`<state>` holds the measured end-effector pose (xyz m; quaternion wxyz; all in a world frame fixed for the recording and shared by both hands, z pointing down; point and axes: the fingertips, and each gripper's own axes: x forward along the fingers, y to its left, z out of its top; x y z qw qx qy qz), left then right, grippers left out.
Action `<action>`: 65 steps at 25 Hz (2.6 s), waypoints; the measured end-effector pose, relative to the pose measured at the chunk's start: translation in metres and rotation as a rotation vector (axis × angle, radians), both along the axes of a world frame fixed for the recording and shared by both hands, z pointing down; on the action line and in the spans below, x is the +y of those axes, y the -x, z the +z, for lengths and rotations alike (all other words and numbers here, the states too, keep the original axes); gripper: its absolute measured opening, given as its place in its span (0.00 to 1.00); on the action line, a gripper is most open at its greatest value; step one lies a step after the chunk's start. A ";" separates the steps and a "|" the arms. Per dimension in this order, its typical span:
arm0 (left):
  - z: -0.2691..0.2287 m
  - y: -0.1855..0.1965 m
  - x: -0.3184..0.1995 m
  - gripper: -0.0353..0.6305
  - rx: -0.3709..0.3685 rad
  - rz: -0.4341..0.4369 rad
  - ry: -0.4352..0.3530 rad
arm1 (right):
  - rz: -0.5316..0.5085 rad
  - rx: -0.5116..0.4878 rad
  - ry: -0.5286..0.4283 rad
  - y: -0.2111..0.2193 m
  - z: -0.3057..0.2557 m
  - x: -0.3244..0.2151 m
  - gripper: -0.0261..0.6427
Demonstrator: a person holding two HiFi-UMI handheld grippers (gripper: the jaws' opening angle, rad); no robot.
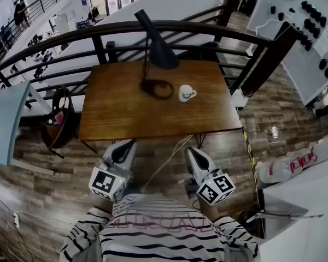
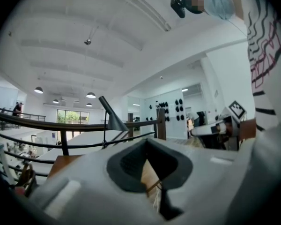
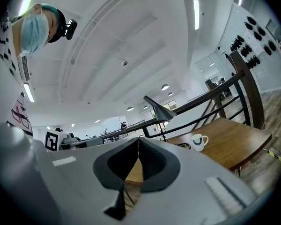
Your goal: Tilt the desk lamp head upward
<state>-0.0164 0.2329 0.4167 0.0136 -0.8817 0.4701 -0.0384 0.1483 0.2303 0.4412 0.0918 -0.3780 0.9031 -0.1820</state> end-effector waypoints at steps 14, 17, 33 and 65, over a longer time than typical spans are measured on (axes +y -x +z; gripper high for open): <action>0.017 0.030 -0.041 0.23 0.026 0.008 0.060 | 0.005 -0.020 0.010 0.037 -0.006 -0.040 0.33; 0.016 0.042 -0.063 0.26 0.030 0.034 0.067 | 0.027 -0.027 0.015 0.051 -0.008 -0.058 0.36; 0.021 0.126 -0.198 0.29 0.026 0.080 0.105 | 0.078 -0.024 0.030 0.133 -0.011 -0.191 0.39; 0.042 0.150 -0.383 0.29 -0.009 0.092 0.139 | 0.128 -0.024 0.063 0.148 0.002 -0.371 0.39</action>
